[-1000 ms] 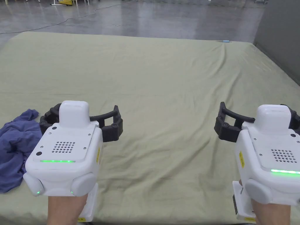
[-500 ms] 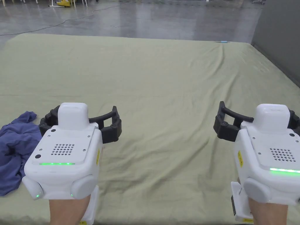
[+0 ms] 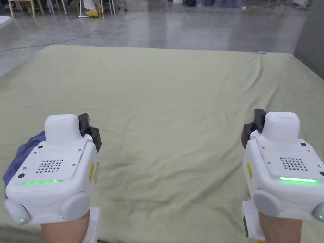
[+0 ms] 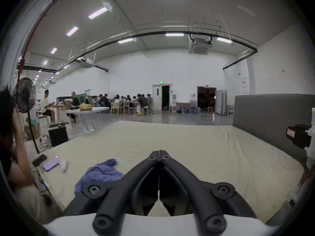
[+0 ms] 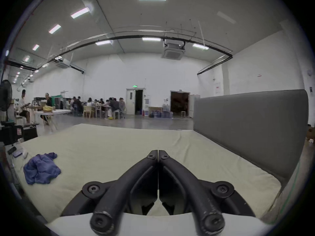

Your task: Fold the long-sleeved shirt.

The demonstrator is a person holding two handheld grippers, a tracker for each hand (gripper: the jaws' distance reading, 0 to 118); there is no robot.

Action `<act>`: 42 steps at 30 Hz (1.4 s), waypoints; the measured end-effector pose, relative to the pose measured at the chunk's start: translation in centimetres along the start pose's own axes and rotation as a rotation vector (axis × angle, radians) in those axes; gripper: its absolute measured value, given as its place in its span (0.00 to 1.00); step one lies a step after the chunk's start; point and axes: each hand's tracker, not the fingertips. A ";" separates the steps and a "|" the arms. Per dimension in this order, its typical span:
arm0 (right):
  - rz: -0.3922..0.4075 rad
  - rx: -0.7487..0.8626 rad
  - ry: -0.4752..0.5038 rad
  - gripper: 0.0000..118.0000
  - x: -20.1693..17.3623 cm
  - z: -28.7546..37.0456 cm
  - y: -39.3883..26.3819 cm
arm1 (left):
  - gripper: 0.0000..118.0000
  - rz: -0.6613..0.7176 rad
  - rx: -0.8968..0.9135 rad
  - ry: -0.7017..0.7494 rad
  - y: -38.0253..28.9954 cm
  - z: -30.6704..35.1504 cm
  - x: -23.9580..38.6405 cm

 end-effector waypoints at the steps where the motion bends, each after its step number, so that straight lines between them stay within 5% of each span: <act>1: -0.004 0.004 0.041 0.00 -1.3 -0.2 0.2 | 0.00 -0.008 0.004 0.040 0.3 0.4 -1.0; 9: -0.030 0.000 0.357 0.00 -12.8 -0.7 0.3 | 0.00 0.029 -0.010 0.317 2.5 4.9 -10.5; 16: -0.013 -0.008 0.431 0.00 -15.5 -0.2 -0.1 | 0.00 0.061 -0.123 0.307 1.5 3.5 -12.4; 19: -0.013 -0.013 0.436 0.00 -15.4 -0.4 -0.3 | 0.00 0.083 -0.347 0.255 1.5 -0.9 -12.6; 20: -0.012 -0.017 0.434 0.00 -15.3 -0.6 -0.5 | 0.12 0.106 -0.450 0.228 1.2 -2.9 -12.8; 22: -0.014 -0.031 0.431 0.00 -15.1 -0.9 -0.7 | 0.52 0.198 -0.632 0.173 -0.6 -7.1 -13.2; 23: -0.014 -0.042 0.430 0.00 -14.9 -1.1 -0.9 | 0.60 0.232 -0.680 0.139 -1.7 -9.3 -13.4; 32: 0.027 -0.124 0.385 0.00 -13.8 -3.1 -3.1 | 0.66 0.155 -0.956 0.060 -12.4 -22.6 -12.2; 35: 0.042 -0.149 0.363 0.00 -13.3 -3.9 -3.8 | 0.63 0.118 -0.950 0.113 -13.9 -23.6 -11.5; 38: 0.053 -0.173 0.345 0.00 -12.9 -4.4 -4.3 | 0.12 0.090 -0.918 0.186 -14.6 -24.6 -12.4; 42: 0.047 -0.194 0.332 0.00 -12.4 -4.8 -4.8 | 0.09 0.131 -0.912 0.101 -13.4 -25.0 -13.0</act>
